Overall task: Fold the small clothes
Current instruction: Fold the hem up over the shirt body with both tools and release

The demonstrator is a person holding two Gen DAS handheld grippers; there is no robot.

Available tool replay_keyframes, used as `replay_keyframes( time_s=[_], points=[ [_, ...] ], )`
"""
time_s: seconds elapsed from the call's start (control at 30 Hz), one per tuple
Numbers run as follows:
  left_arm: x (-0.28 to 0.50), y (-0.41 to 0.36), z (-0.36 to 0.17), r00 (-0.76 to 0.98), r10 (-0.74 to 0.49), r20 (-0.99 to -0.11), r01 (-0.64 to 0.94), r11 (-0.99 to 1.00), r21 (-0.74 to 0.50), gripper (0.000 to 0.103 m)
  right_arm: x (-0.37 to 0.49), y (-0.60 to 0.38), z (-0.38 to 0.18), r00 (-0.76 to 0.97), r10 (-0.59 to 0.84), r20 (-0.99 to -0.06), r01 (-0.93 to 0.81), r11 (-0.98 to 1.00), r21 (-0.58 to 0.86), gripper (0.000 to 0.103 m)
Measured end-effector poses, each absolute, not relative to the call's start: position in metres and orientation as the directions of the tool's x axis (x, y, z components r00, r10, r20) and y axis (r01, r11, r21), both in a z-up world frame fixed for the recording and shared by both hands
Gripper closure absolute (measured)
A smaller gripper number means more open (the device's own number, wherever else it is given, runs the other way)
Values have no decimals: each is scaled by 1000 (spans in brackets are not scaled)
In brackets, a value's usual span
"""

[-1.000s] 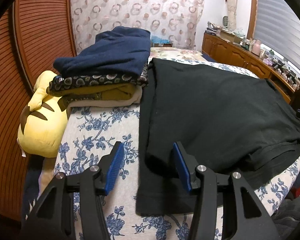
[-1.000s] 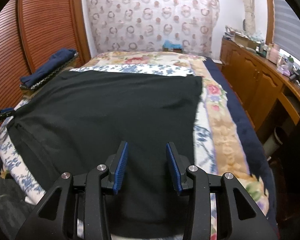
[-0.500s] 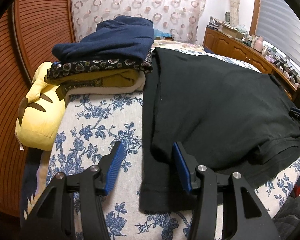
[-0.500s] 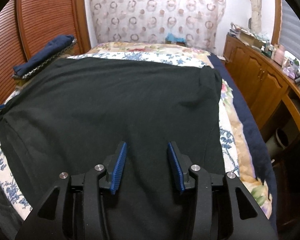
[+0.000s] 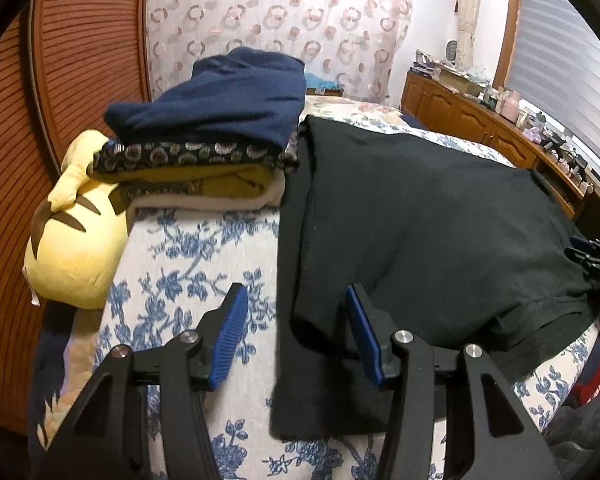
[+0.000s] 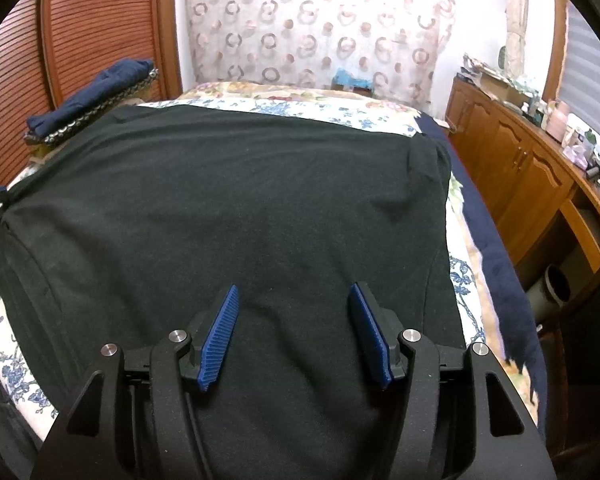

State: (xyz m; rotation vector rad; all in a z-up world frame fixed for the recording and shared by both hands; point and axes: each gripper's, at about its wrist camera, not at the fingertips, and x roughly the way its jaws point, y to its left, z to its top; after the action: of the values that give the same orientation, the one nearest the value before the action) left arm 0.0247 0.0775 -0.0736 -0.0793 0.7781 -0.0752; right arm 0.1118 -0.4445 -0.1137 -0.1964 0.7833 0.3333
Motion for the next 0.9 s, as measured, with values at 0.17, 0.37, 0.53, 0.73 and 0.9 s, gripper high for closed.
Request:
replay_keyframes(
  time_s=[0.17,0.37,0.53,0.73,0.9],
  points=[
    [35,76,-77,695,-97,-712,44,995,-93,60,112,-442,-114,662,220,-716,-365,930,-52,43],
    [42,77,-85,667,-95,-739,29,994,-101,60,111,-443,-114,663,220,-715,-365,929,-52,43],
    [43,73,-85,656,-94,-749,38,995,-92,60,112,-442,-115,662,223,-715,-367,929,-50,43],
    [42,64,-84,651,-113,-750,80,994,-80,73,112,-442,-114,662,224,-715,-367,929,-50,43],
    [40,61,-79,666,-160,-728,108,987,-119,96,112,-442,-115,662,224,-715,-367,929,-49,42]
  ],
)
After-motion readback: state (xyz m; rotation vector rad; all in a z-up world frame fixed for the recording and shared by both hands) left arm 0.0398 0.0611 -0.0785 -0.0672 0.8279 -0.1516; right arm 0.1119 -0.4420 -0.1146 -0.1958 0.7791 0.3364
